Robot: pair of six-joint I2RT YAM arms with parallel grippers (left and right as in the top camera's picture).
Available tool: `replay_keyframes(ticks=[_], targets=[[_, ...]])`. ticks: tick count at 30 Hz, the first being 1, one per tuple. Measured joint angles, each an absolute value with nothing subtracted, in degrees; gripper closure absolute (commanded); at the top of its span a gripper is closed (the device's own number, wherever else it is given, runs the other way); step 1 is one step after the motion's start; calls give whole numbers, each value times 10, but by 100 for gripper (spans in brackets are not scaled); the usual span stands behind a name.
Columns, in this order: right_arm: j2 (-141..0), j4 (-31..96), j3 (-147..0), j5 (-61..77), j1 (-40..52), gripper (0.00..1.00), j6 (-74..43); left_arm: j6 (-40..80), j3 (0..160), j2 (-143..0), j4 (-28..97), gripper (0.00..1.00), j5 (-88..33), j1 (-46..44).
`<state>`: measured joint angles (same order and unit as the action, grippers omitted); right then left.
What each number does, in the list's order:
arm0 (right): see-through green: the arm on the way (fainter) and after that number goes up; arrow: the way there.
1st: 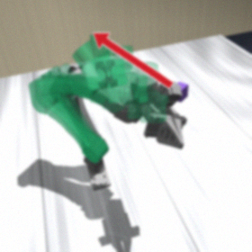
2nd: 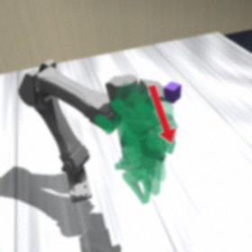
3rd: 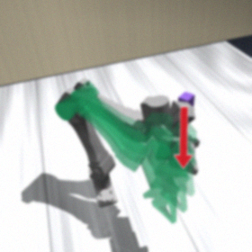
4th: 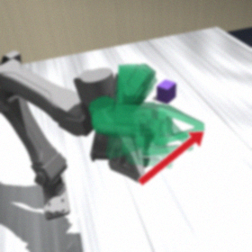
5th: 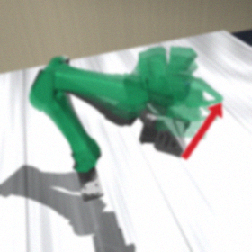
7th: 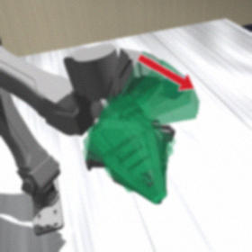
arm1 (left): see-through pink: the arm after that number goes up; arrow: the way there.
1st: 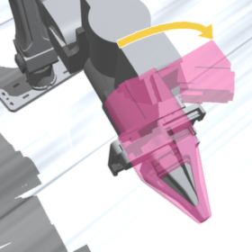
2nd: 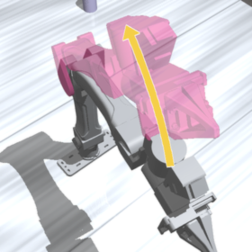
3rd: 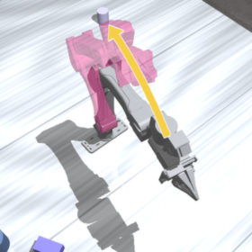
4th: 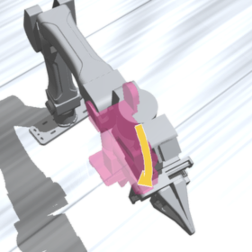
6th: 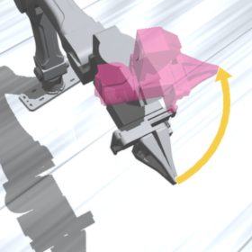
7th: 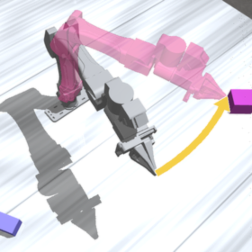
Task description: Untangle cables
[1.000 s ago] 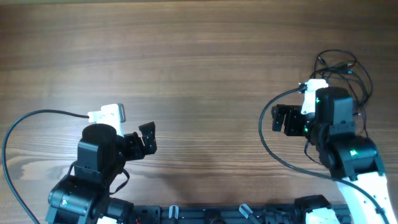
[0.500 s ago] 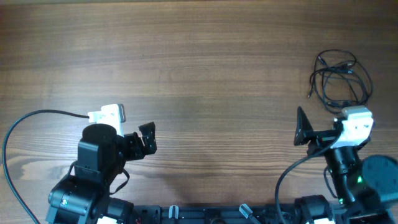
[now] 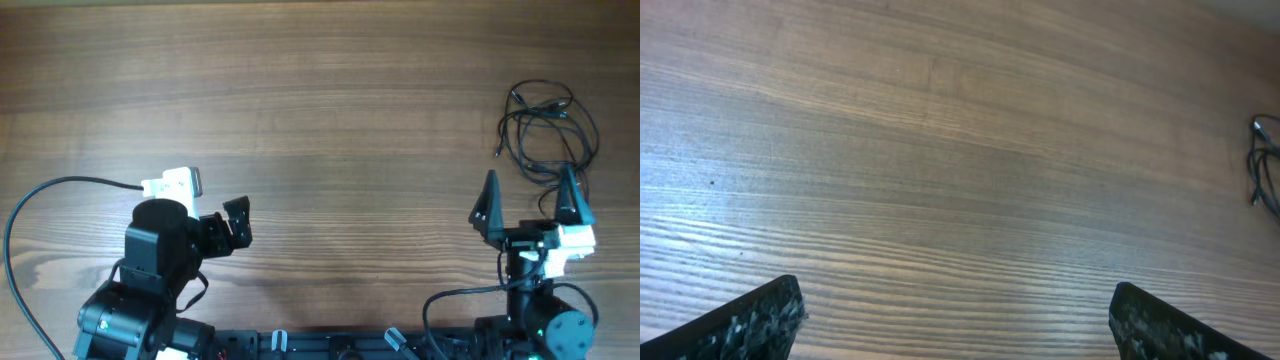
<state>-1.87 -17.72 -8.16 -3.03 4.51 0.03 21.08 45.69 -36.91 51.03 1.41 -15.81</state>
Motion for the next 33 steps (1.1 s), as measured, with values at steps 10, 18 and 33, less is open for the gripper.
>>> replay_keyframes(ticks=[10, 18, 33], targets=[[-10, -126, -5, -11, 38, 0, -6, 211, 457, -369, 510, 0, 14, -158], [-9, 1, -4, 23, 21, 0, 15, 211, 457, -369, 510, 0, 14, -158], [-9, 1, -3, 26, 21, 0, 18, 211, 457, -369, 510, 0, 14, -158]])
